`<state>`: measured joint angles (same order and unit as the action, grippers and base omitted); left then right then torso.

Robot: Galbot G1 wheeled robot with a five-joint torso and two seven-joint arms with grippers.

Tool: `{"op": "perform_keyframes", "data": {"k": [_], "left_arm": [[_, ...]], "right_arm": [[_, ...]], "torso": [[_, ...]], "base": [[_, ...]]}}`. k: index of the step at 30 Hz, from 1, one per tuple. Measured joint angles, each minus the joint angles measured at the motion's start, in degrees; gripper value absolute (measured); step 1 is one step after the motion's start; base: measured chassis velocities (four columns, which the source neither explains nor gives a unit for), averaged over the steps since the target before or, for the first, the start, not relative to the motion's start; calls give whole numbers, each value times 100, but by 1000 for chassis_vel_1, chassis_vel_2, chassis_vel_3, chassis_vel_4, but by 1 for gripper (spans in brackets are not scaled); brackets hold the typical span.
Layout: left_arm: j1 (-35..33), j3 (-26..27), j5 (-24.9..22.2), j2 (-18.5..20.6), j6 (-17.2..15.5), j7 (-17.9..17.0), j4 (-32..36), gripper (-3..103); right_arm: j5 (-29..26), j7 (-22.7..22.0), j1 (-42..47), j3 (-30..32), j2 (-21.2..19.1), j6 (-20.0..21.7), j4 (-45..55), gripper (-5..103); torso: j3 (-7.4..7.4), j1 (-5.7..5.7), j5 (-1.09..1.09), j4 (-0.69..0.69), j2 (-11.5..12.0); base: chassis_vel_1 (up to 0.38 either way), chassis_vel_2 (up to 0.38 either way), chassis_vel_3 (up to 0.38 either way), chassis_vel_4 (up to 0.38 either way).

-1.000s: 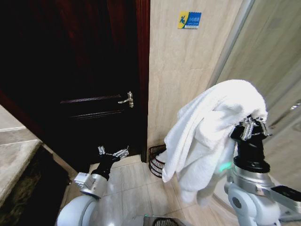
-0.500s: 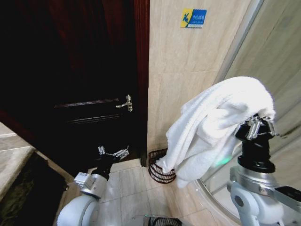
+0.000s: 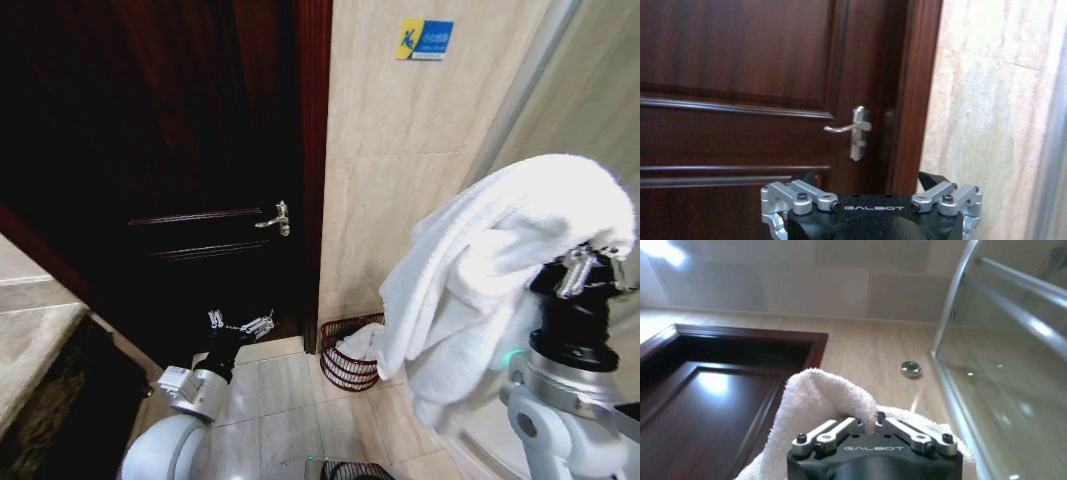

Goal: Discard the used towel into the hamper.

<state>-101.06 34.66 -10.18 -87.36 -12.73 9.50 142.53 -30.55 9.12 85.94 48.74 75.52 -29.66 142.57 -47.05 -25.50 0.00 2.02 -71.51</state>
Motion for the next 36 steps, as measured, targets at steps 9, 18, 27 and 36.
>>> {"op": "perform_keyframes", "data": {"k": [9, 18, 27, 36], "left_arm": [[0, 0, 0, 0, 0, 0, 0, 100], [-1, 0, 0, 0, 0, 0, 0, 100], [0, 0, 0, 0, 0, 0, 0, 100], [0, 0, 0, 0, 0, 0, 0, 100]], "right_arm": [[-20, 67, -15, -54, 44, 68, -1, 3], [35, -17, -37, -8, 75, 391, -112, 3], [65, -129, -198, -198, 68, 619, -326, 3], [-208, -206, -209, -359, 54, 773, -490, 3]], "torso": [[-1, -1, 0, 0, 0], [-1, -1, 0, -1, 0], [-1, 0, 1, -1, 0], [-1, -1, 4, 1, 0]], "base": [[79, 88, 89, 80], [70, 66, 67, 70], [0, 0, 0, 0], [-84, 83, 79, -94]]}}
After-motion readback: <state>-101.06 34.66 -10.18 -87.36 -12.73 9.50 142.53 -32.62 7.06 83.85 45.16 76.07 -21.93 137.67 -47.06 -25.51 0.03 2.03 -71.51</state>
